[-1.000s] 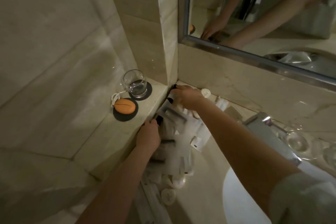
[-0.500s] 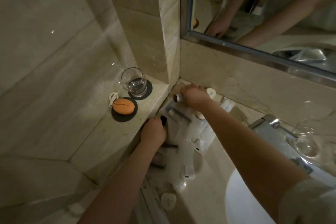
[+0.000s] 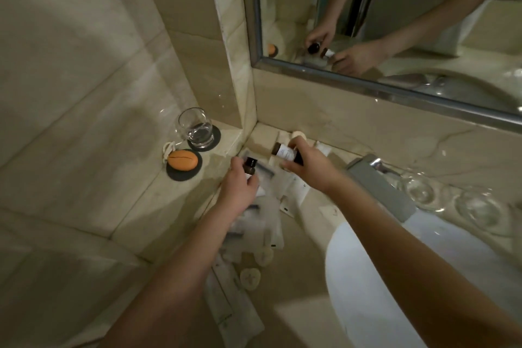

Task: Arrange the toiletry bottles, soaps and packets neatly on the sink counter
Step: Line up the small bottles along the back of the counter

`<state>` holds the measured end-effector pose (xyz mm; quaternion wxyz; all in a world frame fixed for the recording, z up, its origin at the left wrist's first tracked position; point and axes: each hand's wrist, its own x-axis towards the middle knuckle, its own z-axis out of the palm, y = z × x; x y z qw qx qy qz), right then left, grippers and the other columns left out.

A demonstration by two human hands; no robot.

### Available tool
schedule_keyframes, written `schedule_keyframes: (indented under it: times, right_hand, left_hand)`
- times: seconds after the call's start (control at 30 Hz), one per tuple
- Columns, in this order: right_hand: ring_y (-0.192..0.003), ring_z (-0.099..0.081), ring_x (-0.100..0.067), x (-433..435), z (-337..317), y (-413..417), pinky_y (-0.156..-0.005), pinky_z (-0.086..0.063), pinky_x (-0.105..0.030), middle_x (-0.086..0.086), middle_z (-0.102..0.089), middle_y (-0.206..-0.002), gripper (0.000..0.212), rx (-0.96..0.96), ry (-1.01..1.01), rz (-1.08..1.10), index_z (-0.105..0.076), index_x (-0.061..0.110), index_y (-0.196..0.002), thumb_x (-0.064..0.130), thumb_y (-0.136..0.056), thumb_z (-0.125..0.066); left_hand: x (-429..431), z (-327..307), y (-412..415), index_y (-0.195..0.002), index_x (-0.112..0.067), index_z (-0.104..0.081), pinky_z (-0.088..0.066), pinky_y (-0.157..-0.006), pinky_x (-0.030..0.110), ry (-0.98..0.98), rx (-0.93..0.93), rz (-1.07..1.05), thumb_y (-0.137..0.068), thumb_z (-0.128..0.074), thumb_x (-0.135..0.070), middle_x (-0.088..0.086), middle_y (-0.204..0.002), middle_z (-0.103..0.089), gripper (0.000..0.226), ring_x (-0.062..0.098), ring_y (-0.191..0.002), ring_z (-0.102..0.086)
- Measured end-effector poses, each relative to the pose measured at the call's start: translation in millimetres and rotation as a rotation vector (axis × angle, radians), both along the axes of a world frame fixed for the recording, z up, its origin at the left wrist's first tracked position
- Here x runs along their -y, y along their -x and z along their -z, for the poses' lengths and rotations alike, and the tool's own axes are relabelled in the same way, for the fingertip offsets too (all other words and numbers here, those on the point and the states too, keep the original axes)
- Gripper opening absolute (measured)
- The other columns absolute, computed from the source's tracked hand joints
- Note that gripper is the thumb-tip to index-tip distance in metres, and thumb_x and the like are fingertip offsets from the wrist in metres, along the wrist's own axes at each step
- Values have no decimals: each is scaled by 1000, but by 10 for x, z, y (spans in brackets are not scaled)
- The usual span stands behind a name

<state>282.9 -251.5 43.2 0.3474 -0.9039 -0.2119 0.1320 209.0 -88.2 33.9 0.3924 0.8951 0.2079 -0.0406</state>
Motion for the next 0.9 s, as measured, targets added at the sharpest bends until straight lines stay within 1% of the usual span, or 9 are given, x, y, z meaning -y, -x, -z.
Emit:
schedule_keyframes:
  times: [0.1, 0.27, 0.37, 0.43, 0.5, 0.57, 0.67, 0.77, 0.9]
  right_hand:
    - [-72, -48, -22, 327, -124, 353, -56, -32, -31, -7, -51, -82, 32, -23, -68, 39, -43, 6, -111, 28, -92, -57]
    - [-78, -54, -23, 1010, -191, 850, -71, -44, -42, -8, -56, -87, 24, -103, -170, 169, -43, 8, -110, 22, -94, -54]
    - [-65, -47, -6, 1463, -241, 1125, -63, -39, -25, 9, -51, -75, 15, -81, -243, 277, -47, 19, -98, 17, -90, -59]
    - [-59, -45, -1, 1761, -288, 1310, -58, -37, -18, 10, -51, -72, 16, -68, -293, 370, -50, 23, -96, 16, -88, -63]
    - [-60, -46, -3, 2050, -314, 1493, -57, -37, -15, 6, -54, -73, 15, -70, -351, 465, -54, 23, -95, 17, -86, -65]
    - [-63, -48, -8, 2341, -318, 1659, -60, -39, -19, 4, -55, -73, 12, -56, -395, 557, -57, 21, -93, 19, -85, -66]
    - [-64, -47, -9, 2759, -326, 1866, -62, -39, -23, 5, -53, -72, 12, -42, -432, 678, -59, 17, -96, 21, -86, -65]
    - [-67, -48, -14, 3177, -329, 2019, -64, -42, -32, 3, -54, -73, 14, -37, -480, 791, -57, 17, -94, 27, -87, -64]
    - [-67, -50, -16, 3741, -323, 2141, -61, -41, -31, 1, -55, -74, 18, 13, -494, 928, -57, 13, -91, 25, -84, -68]
  left_hand:
    - [242, -125, 161, -126, -8, -34, -40, -71, 30, 55, 30, 66, -94, -48, -18, 4, -102, -49, 36, 19, -86, -51]
    - [755, -231, 395, -126, -10, -40, -40, -67, 26, 153, 106, 187, -95, -47, -16, 3, -98, -55, 32, 16, -77, -53]
    - [1146, -277, 465, -116, -11, -48, -36, -57, 21, 222, 160, 246, -95, -48, -19, 0, -83, -55, 23, 9, -64, -49]
    - [1458, -303, 500, -111, -12, -51, -37, -62, 27, 268, 175, 295, -97, -45, -22, -2, -79, -54, 19, 13, -67, -49]
    - [1781, -325, 541, -103, -12, -52, -38, -67, 32, 330, 172, 334, -98, -40, -22, -3, -73, -51, 16, 17, -68, -47]
    - [2105, -338, 571, -98, -11, -51, -40, -68, 36, 360, 163, 377, -99, -38, -21, -2, -70, -48, 16, 16, -63, -46]
    - [2578, -345, 605, -97, -13, -50, -44, -72, 39, 354, 170, 454, -98, -39, -19, -3, -70, -50, 13, 15, -63, -48]
    - [3036, -359, 611, -94, -13, -48, -40, -66, 31, 360, 174, 525, -98, -41, -17, -5, -71, -51, 9, 15, -65, -50]
    - [3651, -393, 553, -95, -13, -48, -45, -63, 30, 397, 140, 595, -95, -45, -19, 4, -83, -57, 6, 18, -74, -57]
